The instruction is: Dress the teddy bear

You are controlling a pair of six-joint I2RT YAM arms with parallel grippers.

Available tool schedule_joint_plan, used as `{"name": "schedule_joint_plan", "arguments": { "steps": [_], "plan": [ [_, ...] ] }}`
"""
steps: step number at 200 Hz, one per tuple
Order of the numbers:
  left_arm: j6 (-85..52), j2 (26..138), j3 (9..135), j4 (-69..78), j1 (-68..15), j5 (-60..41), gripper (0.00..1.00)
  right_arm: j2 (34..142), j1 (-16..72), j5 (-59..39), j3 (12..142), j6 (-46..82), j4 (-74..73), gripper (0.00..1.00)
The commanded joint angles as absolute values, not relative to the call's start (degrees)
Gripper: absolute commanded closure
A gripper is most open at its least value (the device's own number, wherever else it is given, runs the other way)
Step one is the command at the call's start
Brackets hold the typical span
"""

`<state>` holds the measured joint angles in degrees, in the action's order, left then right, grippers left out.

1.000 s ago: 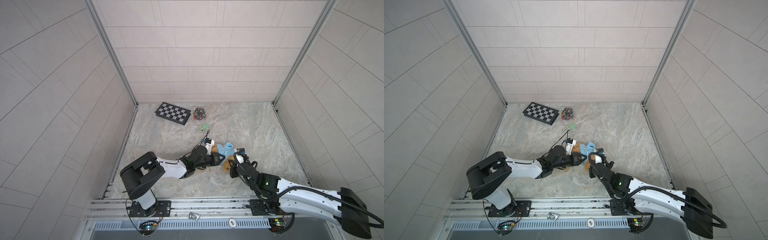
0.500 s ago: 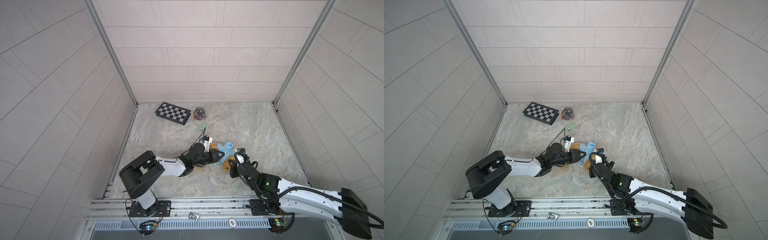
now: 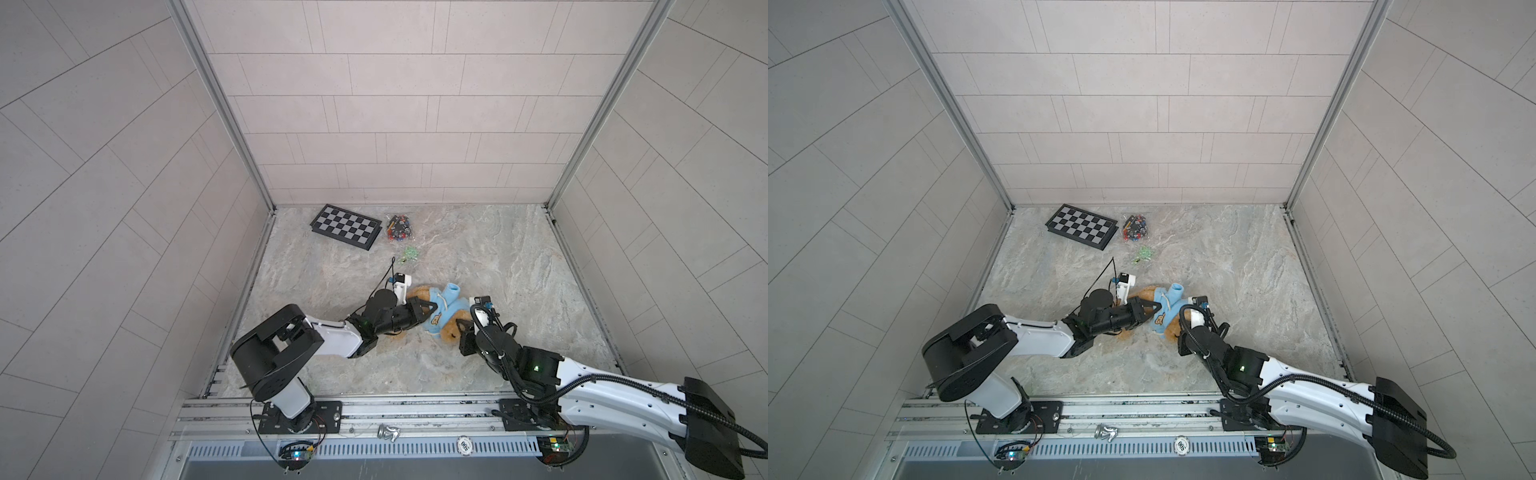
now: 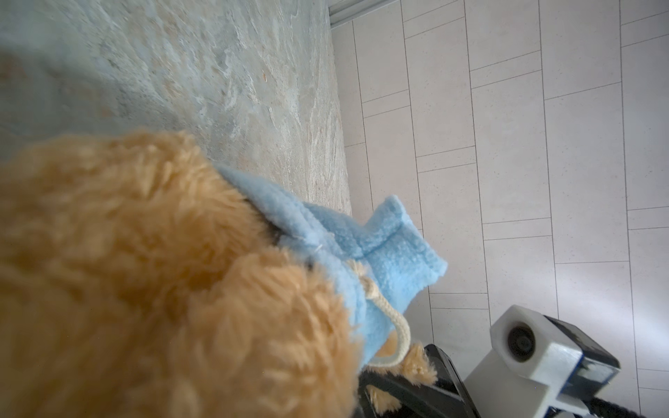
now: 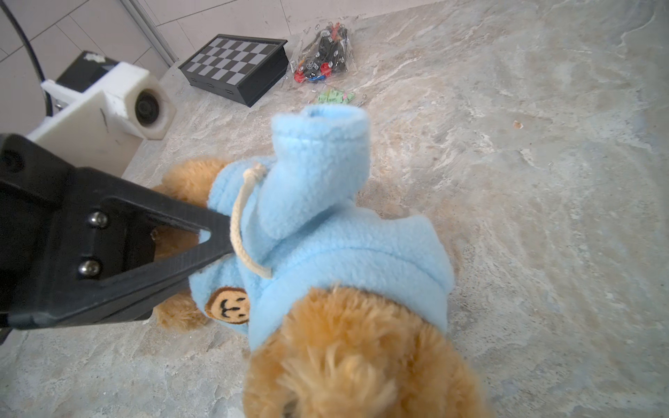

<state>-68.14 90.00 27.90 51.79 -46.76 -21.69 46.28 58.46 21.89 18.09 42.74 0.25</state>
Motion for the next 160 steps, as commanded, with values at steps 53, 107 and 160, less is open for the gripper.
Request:
{"name": "schedule_joint_plan", "arguments": {
  "steps": [53,107,160],
  "plan": [
    [-63.4,75.9,16.7,44.0,-37.7,-9.6,1.0,41.6,58.7,25.1,14.8,46.6,8.7,1.0],
    [-61.3,68.1,9.8,41.0,-35.4,-3.2,1.0,39.7,58.4,26.1,13.5,48.0,10.1,1.0],
    [-56.2,66.7,13.7,34.5,-37.1,-8.4,1.0,40.1,58.2,25.5,14.0,47.4,9.8,1.0]
  ]
}}
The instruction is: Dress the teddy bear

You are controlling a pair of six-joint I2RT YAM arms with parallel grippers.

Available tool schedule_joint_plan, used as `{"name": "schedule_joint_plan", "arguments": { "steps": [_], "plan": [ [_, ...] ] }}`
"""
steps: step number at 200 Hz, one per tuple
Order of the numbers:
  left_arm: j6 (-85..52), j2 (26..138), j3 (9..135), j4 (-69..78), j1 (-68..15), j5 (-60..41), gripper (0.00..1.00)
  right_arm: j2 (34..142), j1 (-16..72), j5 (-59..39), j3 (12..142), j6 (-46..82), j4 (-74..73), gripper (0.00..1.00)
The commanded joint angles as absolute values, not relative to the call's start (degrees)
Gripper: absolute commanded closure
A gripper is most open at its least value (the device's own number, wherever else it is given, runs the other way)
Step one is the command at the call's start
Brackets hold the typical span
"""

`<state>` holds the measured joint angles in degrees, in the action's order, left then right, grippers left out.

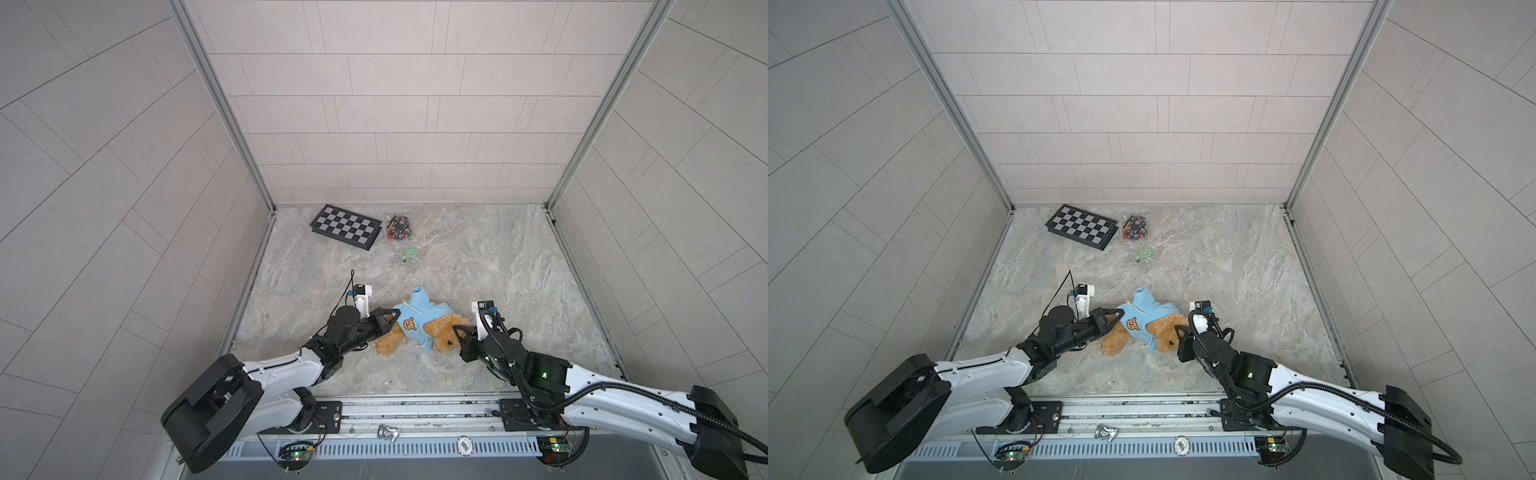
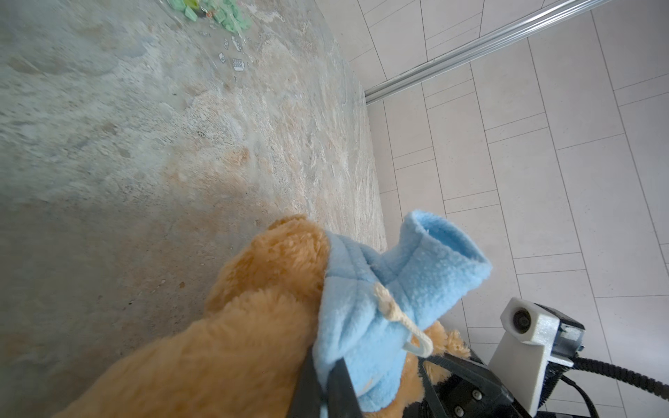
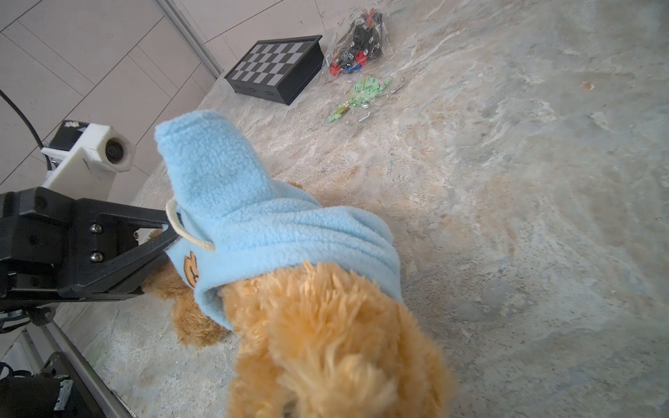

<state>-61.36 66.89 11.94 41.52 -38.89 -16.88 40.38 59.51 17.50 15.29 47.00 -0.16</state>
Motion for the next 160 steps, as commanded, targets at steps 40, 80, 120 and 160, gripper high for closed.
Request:
{"name": "schedule_joint_plan", "arguments": {
  "steps": [40,80,120,160],
  "plan": [
    [-48.9,63.5,19.3,23.9,-43.1,-12.1,1.0,40.5,58.1,25.4,13.9,47.6,8.7,1.0],
    [-49.2,60.9,13.2,20.2,-34.7,-13.6,1.0,38.5,57.9,25.8,12.8,48.3,9.0,1.0],
    [-48.2,58.7,14.1,19.0,-33.4,-11.9,1.0,38.8,57.5,25.2,13.8,47.6,9.6,1.0],
    [-50.6,52.3,12.1,16.3,-30.6,-7.4,1.0,37.9,57.0,25.3,13.4,47.7,9.8,1.0]
  ]
}}
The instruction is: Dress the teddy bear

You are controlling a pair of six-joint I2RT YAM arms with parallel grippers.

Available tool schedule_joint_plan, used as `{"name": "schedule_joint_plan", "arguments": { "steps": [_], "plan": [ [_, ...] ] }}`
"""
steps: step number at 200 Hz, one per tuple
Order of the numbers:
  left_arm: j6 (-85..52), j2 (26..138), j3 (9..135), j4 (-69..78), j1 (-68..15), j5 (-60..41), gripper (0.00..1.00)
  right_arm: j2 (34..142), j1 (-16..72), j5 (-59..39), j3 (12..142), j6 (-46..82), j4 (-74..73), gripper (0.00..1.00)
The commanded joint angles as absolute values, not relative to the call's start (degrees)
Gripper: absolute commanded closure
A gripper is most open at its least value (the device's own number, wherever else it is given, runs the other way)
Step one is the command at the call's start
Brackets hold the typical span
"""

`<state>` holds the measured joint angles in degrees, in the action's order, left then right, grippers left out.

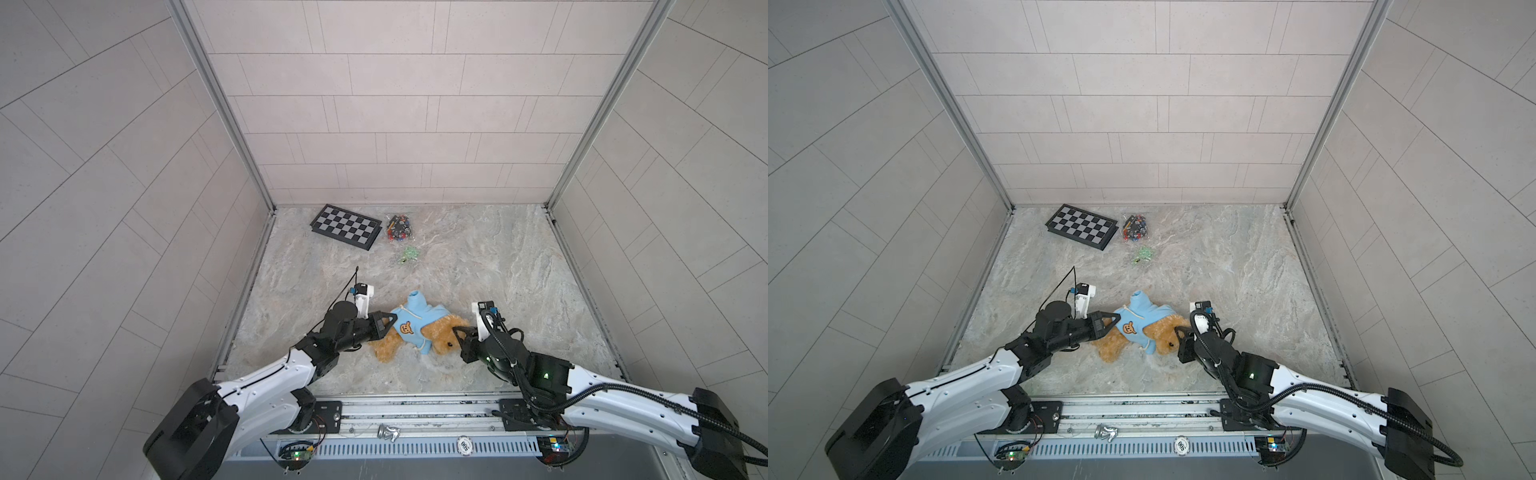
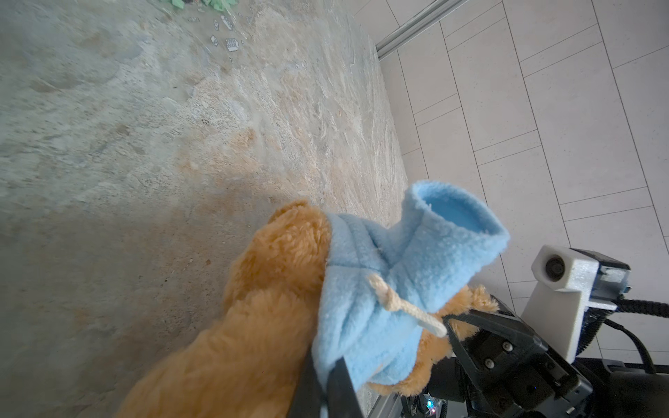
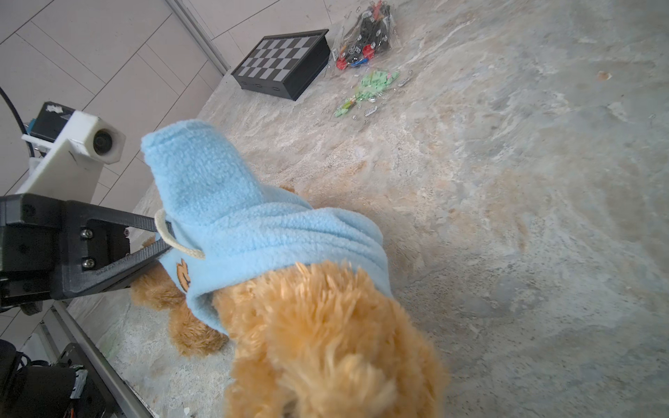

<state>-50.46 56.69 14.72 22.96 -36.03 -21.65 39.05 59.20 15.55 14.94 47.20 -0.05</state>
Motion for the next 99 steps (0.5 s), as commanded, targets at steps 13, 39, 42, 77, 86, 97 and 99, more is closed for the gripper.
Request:
{"name": "schedule_joint_plan", "arguments": {
  "steps": [13,39,42,77,86,97,99],
  "plan": [
    [-51.5,50.6,11.9,15.3,-30.3,-6.2,1.0,37.7,56.9,25.2,13.4,47.7,10.0,1.0],
    [-50.2,51.4,12.9,17.9,-31.1,-9.1,1.0,39.1,56.8,24.2,14.5,45.8,9.0,1.0],
    [-49.8,51.6,13.3,17.9,-31.3,-9.4,1.0,39.4,56.8,24.0,14.8,45.5,8.7,1.0],
    [-44.3,53.2,18.7,17.4,-37.9,-13.4,1.0,46.1,56.8,18.9,18.5,39.4,2.0,1.0],
    [-43.2,55.1,20.6,17.2,-39.6,-15.4,1.0,48.3,56.8,16.7,19.4,37.6,-0.7,1.0],
    [-42.8,57.0,21.5,18.1,-41.0,-17.2,1.0,51.3,56.5,13.9,21.4,35.2,-2.5,1.0],
    [-42.9,57.4,21.5,18.2,-41.2,-17.3,1.0,52.0,56.3,13.3,21.7,34.7,-2.6,1.0]
  ]
}}
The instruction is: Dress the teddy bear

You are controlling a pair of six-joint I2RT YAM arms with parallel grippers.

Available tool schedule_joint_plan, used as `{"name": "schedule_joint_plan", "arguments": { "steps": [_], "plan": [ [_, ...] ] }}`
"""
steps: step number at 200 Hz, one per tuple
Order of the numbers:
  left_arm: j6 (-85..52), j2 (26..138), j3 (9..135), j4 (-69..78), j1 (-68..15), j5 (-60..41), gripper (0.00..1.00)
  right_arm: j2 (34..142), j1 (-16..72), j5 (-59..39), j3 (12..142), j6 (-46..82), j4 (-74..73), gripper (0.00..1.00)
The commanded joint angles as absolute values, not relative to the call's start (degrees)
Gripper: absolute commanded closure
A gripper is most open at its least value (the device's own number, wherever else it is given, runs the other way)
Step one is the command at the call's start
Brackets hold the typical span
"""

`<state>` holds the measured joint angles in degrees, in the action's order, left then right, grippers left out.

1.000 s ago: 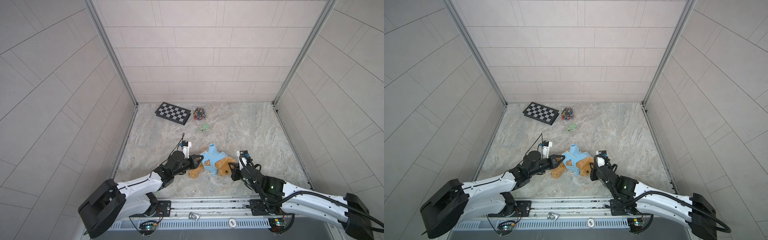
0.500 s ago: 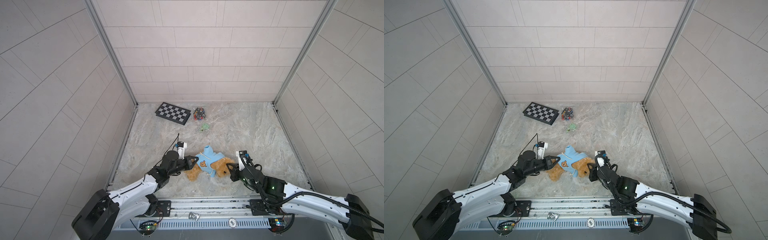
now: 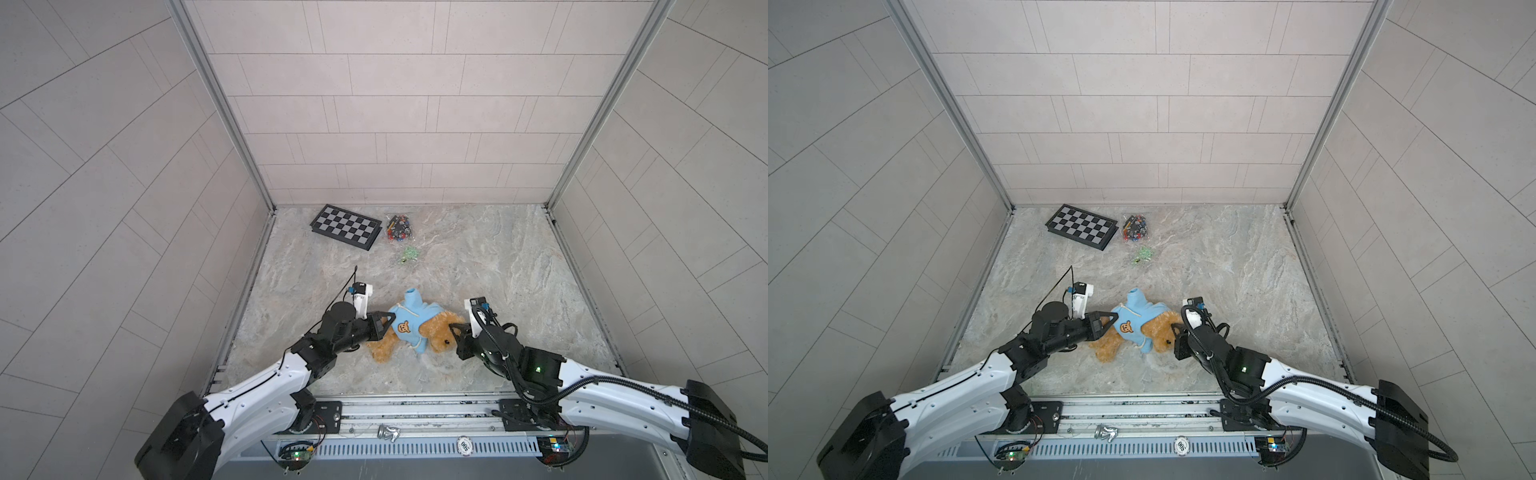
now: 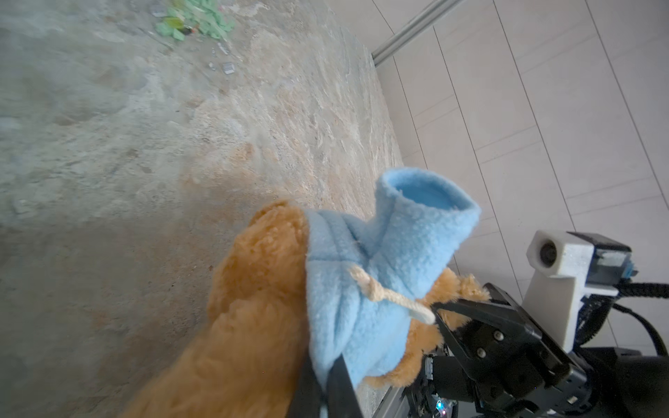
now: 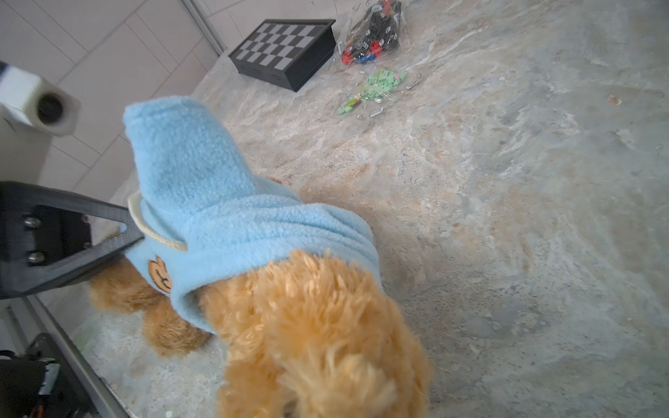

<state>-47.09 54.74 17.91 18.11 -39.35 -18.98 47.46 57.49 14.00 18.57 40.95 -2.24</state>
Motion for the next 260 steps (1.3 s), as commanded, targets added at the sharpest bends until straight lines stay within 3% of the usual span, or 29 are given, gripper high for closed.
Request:
{"name": "schedule_joint_plan", "arguments": {
  "steps": [1,34,57,86,119,144,168,215,260],
  "plan": [
    [-42.9,57.5,21.5,18.3,-41.3,-17.3,1.0,52.3,56.2,13.0,22.0,34.4,-2.6,1.0],
    [-43.3,59.5,20.1,16.0,-41.7,-13.0,1.0,58.4,54.8,9.1,27.7,31.9,2.2,1.0],
    [-43.1,62.7,19.5,13.9,-41.3,-8.6,1.0,59.7,48.8,3.4,27.5,31.9,2.7,0.99],
    [-43.6,66.5,19.3,15.4,-38.4,-6.8,1.0,65.1,41.3,-7.1,31.9,27.3,2.8,0.83],
    [-39.6,69.4,23.5,11.9,-34.1,-8.0,1.0,69.1,40.0,-12.5,38.9,22.9,10.0,0.66],
    [-36.7,73.8,27.4,10.1,-31.8,-10.3,1.0,65.7,39.9,-17.2,38.8,21.6,14.2,0.48],
    [-34.0,79.4,30.7,9.8,-30.3,-12.1,1.0,59.3,40.0,-18.8,33.3,22.4,13.0,0.37],
    [-29.3,86.7,34.8,10.2,-29.2,-14.8,1.0,48.1,39.2,-16.6,24.5,23.9,8.4,0.26],
    [-26.9,88.1,37.5,9.2,-29.2,-16.6,1.0,53.3,38.1,-18.1,29.2,17.0,3.8,0.25]
  ]
}}
